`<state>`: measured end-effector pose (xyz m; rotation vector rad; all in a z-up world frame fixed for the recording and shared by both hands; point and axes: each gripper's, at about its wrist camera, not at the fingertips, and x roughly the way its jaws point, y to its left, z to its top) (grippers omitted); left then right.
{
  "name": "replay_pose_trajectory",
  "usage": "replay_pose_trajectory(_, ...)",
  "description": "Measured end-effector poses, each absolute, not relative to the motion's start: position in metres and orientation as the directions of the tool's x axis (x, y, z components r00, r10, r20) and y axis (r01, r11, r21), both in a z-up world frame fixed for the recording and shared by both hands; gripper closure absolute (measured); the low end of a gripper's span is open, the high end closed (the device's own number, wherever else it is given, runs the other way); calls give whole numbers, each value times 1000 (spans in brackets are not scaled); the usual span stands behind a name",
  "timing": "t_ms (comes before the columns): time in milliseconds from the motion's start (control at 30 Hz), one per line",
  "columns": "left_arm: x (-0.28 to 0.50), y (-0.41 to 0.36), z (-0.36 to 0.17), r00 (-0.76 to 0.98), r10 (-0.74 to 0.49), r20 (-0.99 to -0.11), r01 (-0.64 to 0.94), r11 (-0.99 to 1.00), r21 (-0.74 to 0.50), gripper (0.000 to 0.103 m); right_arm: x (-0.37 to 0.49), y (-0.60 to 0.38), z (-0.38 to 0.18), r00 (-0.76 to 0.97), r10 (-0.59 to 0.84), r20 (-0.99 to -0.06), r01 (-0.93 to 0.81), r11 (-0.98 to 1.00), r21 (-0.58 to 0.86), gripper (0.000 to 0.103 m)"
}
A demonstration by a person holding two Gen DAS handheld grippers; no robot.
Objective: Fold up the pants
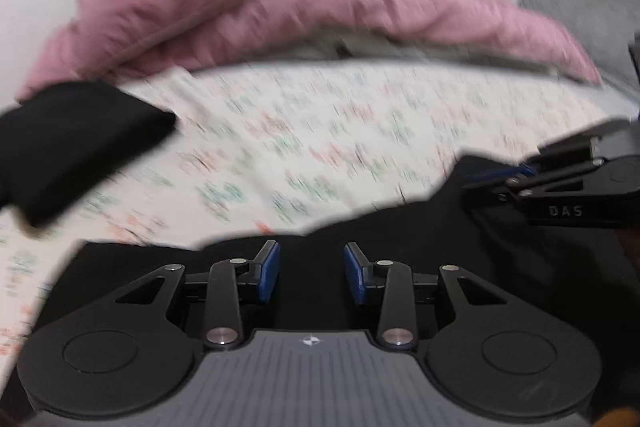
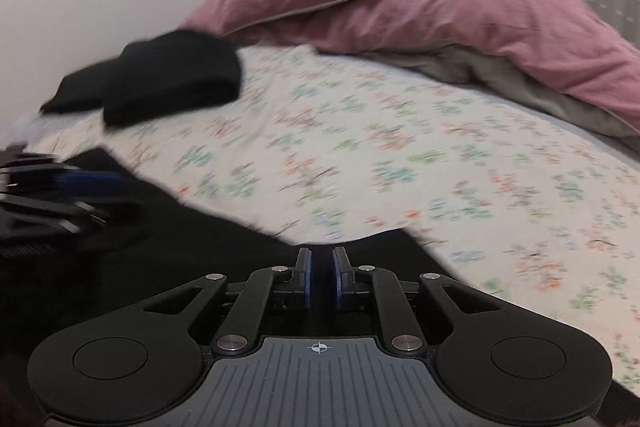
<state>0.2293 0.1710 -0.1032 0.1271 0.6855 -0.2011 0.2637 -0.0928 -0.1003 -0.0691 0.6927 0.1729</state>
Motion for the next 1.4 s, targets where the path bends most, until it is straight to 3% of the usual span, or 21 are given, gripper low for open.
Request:
replay_pose_trajectory(167, 237, 184, -116, 755, -134, -642, 208, 977, 40, 38, 264, -97, -123, 721, 110, -684, -194, 980, -47, 92)
replay_pose_trajectory(300, 231, 213, -117, 780, -35, -625, 113, 990, 86, 38, 240, -134, -122, 724, 75, -685, -146, 988, -46, 92)
replay_pose_trajectory(367, 230, 232, -113, 777, -37, -628, 66, 998, 23, 55, 223, -157, -121, 731, 42, -681, -100, 994, -46, 92)
replay_pose_trajectory(433, 228, 232, -104, 769, -19, -640, 27, 1000, 4, 59, 202, -181, -118, 733, -6, -680, -39, 998, -50, 91)
replay_pose_trajectory(533, 221, 203, -89, 789, -63, -611, 87, 996, 8, 48, 174, -202, -109, 738, -32, -674, 26, 999, -19, 88)
replay_pose_trajectory(633, 219, 169, -91, 790, -100, -604, 160, 986, 45, 46, 154, -202, -111, 736, -44, -676, 18, 999, -46, 83)
replay_pose_trajectory(733, 221, 158, -106, 764, -61, -642, 161, 982, 98, 46, 134, -218, -120, 728, -80, -680, 42, 996, -72, 81)
replay_pose_trajectory(833, 219, 172, -116, 766, -17, -642, 111, 988, 106, 37, 103, -255, -120, 723, -110, -682, 123, 992, -29, 81)
replay_pose_trajectory(1000, 215, 180, -105, 753, 62, -655, 34, 991, 133, 38, 39, -321, -120, 679, -275, -681, 311, 948, -74, 80)
replay_pose_trajectory(1133, 198, 155, -90, 782, 5, -624, 87, 989, 117, 38, -9, -358, -114, 632, -377, -677, 464, 884, -60, 80)
replay_pose_trajectory(1400, 222, 45, -96, 755, -196, -626, 302, 951, 67, 38, 5, -368, -120, 623, -392, -677, 478, 876, -68, 80)
